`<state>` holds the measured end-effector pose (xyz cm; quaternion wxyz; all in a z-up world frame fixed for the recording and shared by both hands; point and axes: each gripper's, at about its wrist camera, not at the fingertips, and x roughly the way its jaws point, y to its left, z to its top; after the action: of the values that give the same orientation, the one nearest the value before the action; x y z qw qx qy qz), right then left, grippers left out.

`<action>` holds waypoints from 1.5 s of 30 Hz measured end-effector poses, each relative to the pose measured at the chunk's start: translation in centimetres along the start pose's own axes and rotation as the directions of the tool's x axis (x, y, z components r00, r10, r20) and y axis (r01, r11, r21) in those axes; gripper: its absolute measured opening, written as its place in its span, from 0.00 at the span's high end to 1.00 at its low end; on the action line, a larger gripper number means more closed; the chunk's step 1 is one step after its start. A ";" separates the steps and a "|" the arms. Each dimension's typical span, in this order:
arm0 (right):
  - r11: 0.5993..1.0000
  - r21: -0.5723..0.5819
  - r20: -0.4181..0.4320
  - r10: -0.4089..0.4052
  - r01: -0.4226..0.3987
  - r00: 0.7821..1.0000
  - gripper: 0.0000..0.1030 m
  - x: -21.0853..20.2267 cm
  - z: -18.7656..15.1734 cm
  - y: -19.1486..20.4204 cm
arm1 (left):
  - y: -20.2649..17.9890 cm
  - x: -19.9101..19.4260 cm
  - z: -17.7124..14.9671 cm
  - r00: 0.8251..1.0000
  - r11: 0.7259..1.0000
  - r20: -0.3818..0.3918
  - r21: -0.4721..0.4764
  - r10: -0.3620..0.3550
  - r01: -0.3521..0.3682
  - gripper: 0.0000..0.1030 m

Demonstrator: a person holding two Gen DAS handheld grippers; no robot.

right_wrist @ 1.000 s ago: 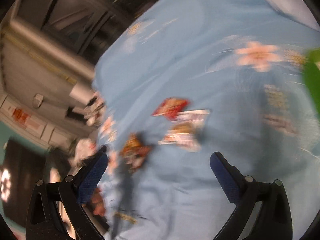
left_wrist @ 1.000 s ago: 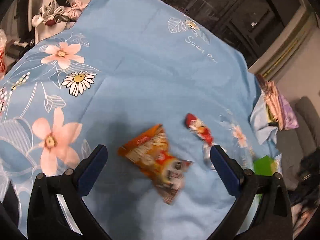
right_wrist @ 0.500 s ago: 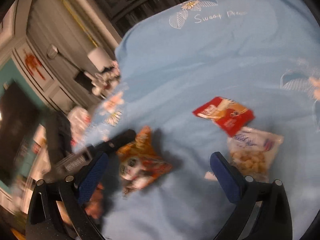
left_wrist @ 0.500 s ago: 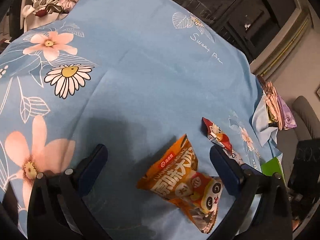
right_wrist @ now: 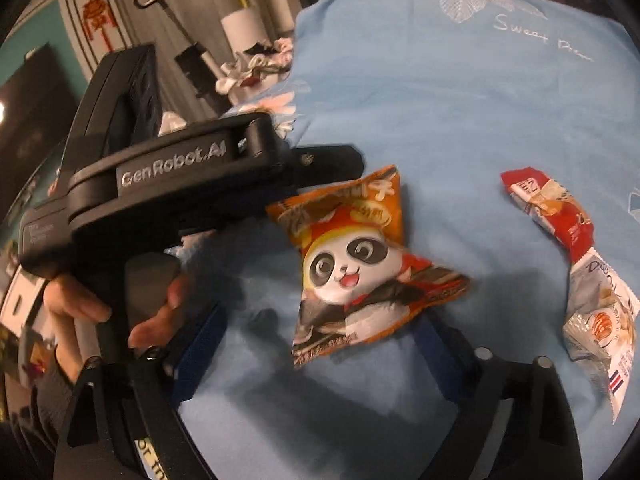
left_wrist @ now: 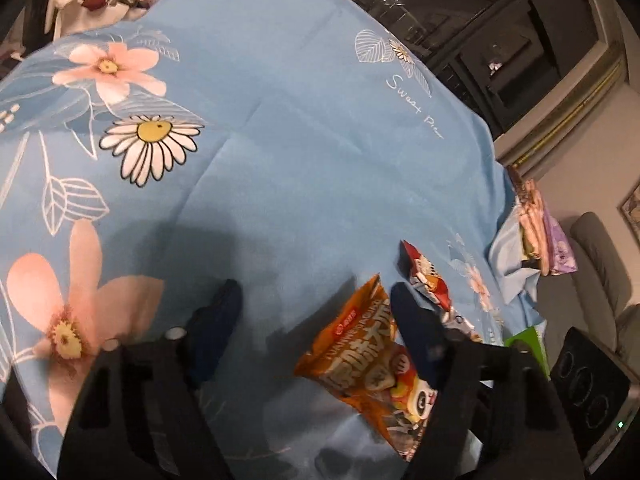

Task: Organize snacks
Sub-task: 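Grasp the panda-print packet with the right gripper, then close the left gripper on the panda packet while the right gripper holds it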

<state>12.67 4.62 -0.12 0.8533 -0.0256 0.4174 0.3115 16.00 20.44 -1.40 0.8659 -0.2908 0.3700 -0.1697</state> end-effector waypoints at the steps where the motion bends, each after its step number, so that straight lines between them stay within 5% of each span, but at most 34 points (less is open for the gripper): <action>1: 1.000 0.009 0.013 0.009 -0.009 1.000 0.14 -0.2 0.0 -0.2 | 0.1 0.0 0.0 1.000 1.000 -0.011 -0.001 -0.009 0.009 0.38; 5: 0.999 0.042 0.023 -0.007 0.006 1.000 0.19 -0.2 0.2 -0.8 | -0.9 0.7 -0.4 0.989 0.994 -0.096 0.020 -0.108 0.111 0.30; 10: 0.998 0.056 0.035 -0.038 0.036 0.999 0.33 -0.1 0.4 -0.8 | -1.2 0.7 -0.6 0.989 0.993 -0.097 0.033 -0.110 0.114 0.30; 12: 0.996 0.074 0.044 -0.053 0.049 0.998 0.47 -0.2 0.3 -1.0 | -0.8 0.9 -0.5 0.987 0.992 -0.103 0.013 -0.122 0.124 0.47; 14: 0.992 0.096 0.040 -0.088 0.084 0.995 0.59 0.0 0.4 -1.3 | -0.5 1.2 -0.6 0.986 0.992 -0.112 -0.007 -0.125 0.125 0.53; 23: 0.992 0.098 0.106 -0.092 0.082 0.990 0.61 -1.5 0.1 -0.9 | -0.8 -0.2 -0.4 0.979 0.982 -0.075 -0.031 -0.189 0.187 0.58; 28: 0.991 0.103 0.122 -0.094 0.082 0.988 0.61 -2.0 -0.1 -1.0 | -1.8 -0.6 -0.7 0.984 0.985 -0.054 0.028 -0.169 0.171 0.58; 45: 0.993 0.074 0.152 -0.106 0.096 0.983 0.61 -2.9 -0.1 0.8 | -2.6 -2.9 -2.0 0.986 0.986 -0.009 0.004 -0.167 0.167 0.58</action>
<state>10.83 3.71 2.12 0.8984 0.0060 0.3578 0.2547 12.42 19.14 0.67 0.8477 -0.3179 0.3476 -0.2440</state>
